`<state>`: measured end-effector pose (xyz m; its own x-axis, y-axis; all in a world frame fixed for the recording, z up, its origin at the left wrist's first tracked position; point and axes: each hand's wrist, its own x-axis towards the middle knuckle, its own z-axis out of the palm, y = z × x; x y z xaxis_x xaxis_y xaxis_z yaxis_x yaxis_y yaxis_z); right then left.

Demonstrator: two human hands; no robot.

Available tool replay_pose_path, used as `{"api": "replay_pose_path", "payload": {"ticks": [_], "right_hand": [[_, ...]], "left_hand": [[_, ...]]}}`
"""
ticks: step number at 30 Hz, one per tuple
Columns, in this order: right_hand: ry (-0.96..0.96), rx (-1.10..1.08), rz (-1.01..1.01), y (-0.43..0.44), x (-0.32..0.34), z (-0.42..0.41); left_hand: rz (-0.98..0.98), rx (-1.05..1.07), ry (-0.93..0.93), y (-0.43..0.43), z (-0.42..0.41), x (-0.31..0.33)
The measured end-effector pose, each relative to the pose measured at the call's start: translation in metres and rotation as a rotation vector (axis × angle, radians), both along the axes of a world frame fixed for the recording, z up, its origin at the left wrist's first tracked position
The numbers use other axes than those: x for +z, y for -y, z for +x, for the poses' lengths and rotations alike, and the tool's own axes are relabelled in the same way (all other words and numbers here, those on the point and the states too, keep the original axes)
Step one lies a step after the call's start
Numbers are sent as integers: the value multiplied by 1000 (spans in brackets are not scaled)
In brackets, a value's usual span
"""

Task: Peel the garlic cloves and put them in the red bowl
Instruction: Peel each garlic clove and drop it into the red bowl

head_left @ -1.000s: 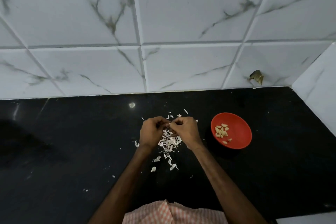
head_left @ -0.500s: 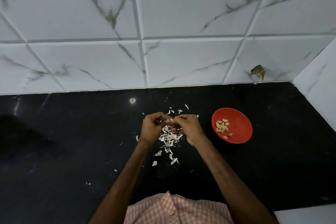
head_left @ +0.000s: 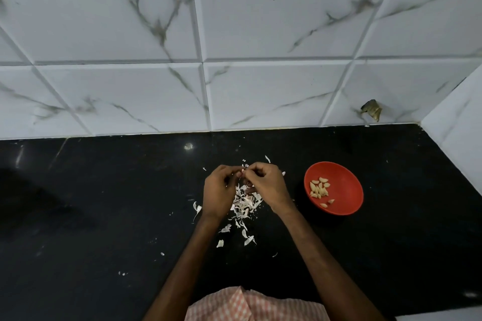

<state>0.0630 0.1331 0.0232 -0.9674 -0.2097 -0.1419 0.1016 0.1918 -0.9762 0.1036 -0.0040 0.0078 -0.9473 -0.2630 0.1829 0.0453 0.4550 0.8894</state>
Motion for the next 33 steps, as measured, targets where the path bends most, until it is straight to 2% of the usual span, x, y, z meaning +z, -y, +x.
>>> {"api": "replay_pose_path", "payload": {"ticks": [6,11,15,20,24,28,30,33], "right_hand": [[-129,40,85,-4,1,-4],[-164,60,111,1,4,-4],[-115,56,69,1,5,-2],[-112,57,111,-1,5,2],[-93,1,129,-7,1,3],[-264,-11,276,-12,1,-1],[-265,25,171,-11,3,-1],[-126,6,-33,-5,5,1]], "left_hand": [[367,-61,66,0,7,5],[542,-40,42,0,7,14],[678,-9,86,-2,7,11],[837,80,147,-6,7,8],[882,121,125,-1,3,6],[770,108,91,-3,3,6],[720,107,67,-4,3,7],[692,90,27,-4,3,8]]}}
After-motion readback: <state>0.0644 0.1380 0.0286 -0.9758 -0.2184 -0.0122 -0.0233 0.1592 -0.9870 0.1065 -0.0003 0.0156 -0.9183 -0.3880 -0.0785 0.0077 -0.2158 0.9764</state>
